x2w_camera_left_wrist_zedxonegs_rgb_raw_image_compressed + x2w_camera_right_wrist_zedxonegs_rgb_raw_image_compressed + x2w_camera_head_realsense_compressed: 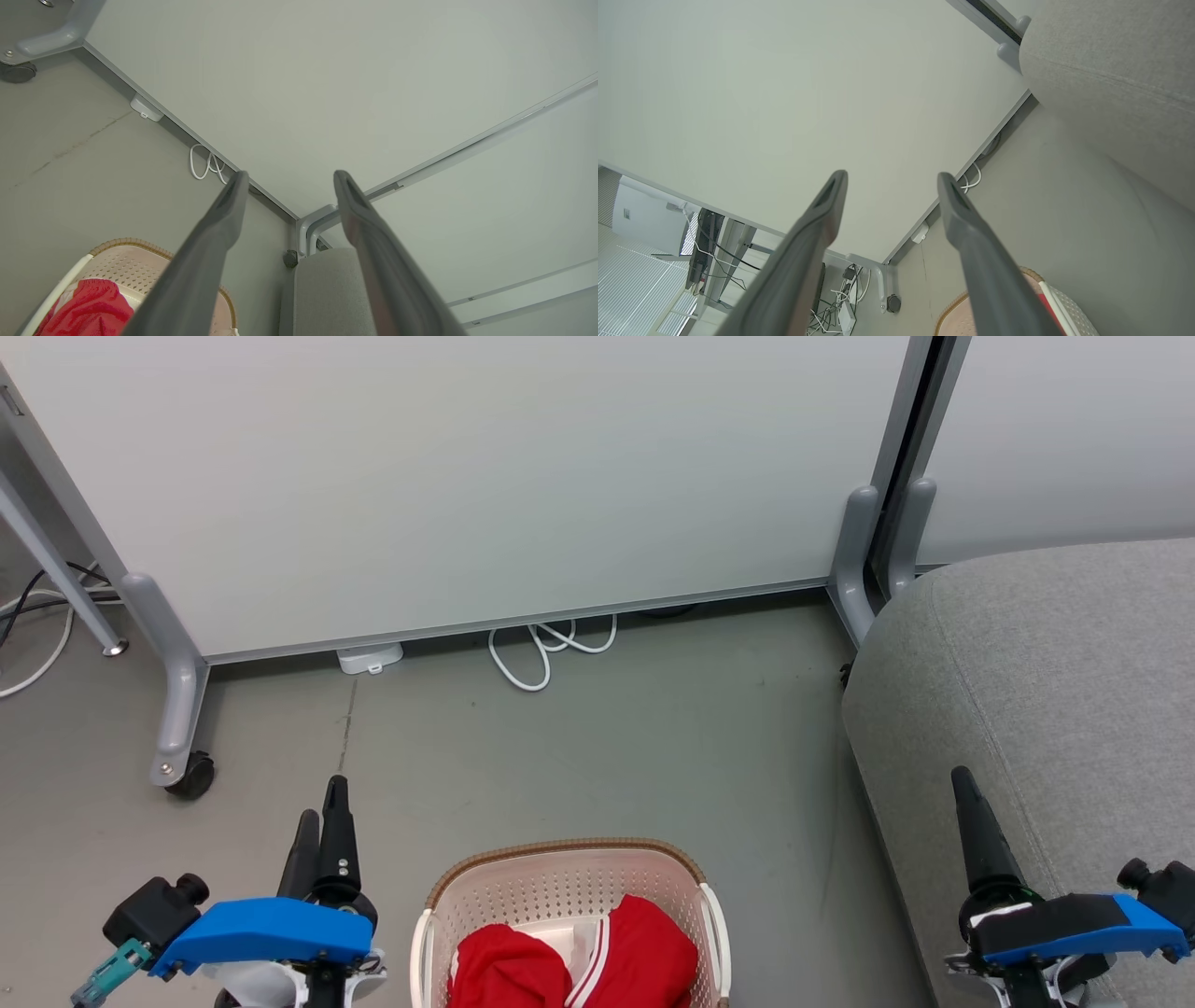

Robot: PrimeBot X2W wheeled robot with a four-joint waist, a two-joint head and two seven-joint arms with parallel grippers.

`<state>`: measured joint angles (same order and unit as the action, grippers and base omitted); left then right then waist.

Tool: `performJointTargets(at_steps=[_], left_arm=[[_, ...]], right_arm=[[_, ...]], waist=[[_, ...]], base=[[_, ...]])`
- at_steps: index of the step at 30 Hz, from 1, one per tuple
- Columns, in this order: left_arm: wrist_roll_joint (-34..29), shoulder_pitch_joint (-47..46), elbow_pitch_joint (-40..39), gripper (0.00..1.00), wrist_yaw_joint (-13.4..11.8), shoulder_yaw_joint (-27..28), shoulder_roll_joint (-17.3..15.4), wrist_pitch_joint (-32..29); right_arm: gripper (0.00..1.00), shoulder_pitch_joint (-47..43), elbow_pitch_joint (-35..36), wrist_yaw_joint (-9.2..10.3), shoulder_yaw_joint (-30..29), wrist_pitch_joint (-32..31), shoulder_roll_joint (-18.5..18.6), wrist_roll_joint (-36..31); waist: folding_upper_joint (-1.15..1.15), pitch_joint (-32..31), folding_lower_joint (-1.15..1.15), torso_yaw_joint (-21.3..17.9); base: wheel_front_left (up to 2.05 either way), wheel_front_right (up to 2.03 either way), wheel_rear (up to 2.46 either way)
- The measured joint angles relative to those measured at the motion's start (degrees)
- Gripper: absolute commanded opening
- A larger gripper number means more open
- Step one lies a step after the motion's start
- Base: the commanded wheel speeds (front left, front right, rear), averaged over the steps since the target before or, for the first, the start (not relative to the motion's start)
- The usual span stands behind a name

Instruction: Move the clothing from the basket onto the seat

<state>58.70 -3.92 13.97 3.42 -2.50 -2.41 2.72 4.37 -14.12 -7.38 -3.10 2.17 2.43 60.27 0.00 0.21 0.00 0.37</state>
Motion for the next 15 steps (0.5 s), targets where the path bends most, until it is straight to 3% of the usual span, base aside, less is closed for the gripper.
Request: performJointTargets(at_steps=[10,11,15], left_arm=[[-9.72,-0.37,-0.2,1.0,-0.6,-0.86,-0.13,1.72],[-14.24,-0.4,-0.31,1.0,-0.6,-1.52,-0.47,2.58],[-15.73,-0.4,-0.2,1.0,-0.59,-1.69,-0.51,2.96]], right_arm=[[1.0,-0.08,1.11,0.0,0.79,0.68,0.0,-8.62],[1.0,-0.21,1.89,-0.01,1.12,1.03,0.01,-12.68],[1.0,-0.25,2.14,-0.01,1.23,1.19,0.01,-14.28]], waist=[[0.0,-0.05,0.0,0.2],[0.0,-0.08,0.0,0.23],[0.0,-0.08,0.0,0.23]], base=[[0.0,0.0,0.0],[0.0,0.0,0.0],[0.0,0.0,0.0]])
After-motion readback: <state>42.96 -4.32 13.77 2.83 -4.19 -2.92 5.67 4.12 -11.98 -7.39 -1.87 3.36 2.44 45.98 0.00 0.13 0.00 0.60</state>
